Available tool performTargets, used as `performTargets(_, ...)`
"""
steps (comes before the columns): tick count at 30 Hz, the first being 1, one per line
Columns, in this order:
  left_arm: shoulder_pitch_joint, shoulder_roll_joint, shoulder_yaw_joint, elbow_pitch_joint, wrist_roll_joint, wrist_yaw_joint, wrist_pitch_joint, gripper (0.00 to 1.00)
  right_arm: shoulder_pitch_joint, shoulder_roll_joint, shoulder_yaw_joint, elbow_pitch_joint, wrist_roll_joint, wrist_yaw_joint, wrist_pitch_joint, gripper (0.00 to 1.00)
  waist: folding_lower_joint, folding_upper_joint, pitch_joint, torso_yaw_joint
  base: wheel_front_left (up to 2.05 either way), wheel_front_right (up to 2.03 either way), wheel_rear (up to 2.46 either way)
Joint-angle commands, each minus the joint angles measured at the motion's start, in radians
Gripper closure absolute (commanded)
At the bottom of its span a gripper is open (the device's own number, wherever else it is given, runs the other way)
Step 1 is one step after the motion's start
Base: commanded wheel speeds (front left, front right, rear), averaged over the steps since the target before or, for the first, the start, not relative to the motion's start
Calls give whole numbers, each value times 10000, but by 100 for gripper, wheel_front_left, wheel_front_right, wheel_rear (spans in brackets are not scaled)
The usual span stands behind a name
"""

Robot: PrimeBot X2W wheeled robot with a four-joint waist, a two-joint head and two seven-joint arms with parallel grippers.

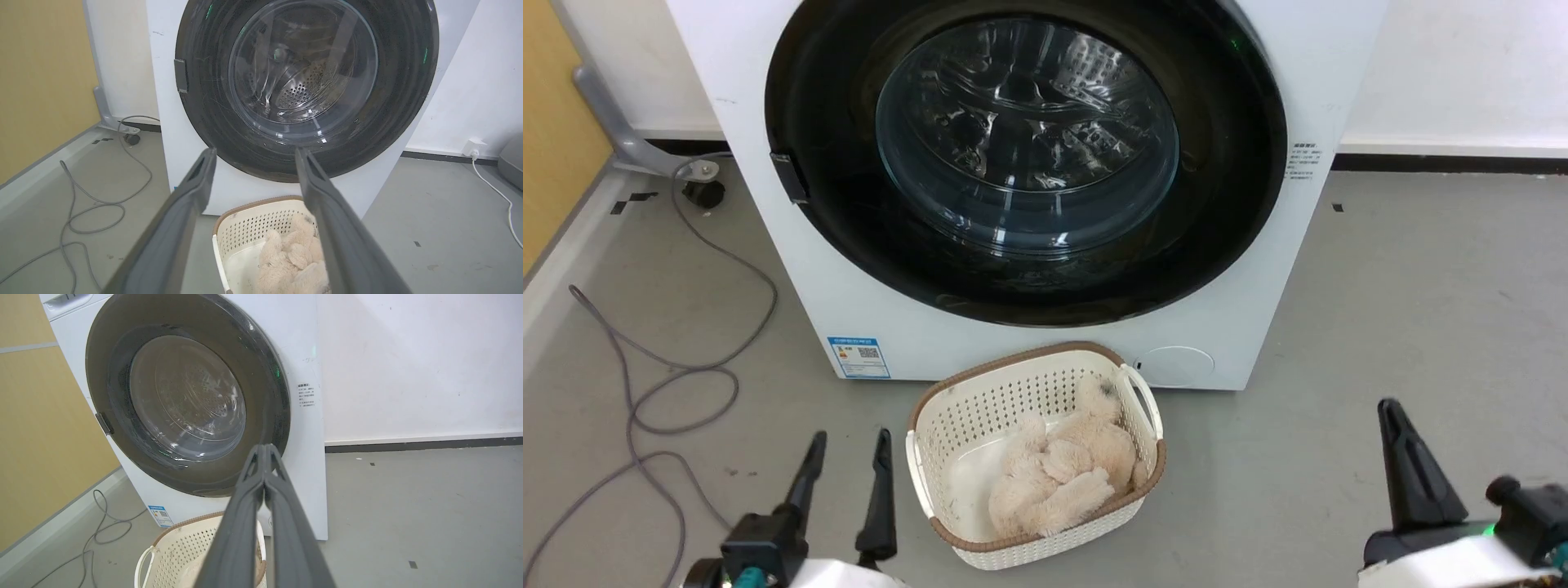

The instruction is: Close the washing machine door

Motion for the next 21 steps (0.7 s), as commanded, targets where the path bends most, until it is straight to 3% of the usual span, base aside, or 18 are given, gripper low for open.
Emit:
performTargets(1,142,3,-32,49,80,18,-44,0,165,122,-63,-108,-121,-7,-42,100,1,0,-14,0,0,0,0)
performTargets(2,179,3,-72,92,92,4,-44,0,265,186,-95,-125,-210,-7,-42,76,1,0,-23,5,0,0,0)
performTargets(3,210,3,-112,127,101,-5,-44,0,347,231,-126,-143,-321,-7,-42,0,1,0,-36,14,0,0,0)
performTargets(21,245,3,-310,244,361,78,-44,0,598,408,-62,-94,-530,-7,-43,0,1,0,-98,50,0,0,0)
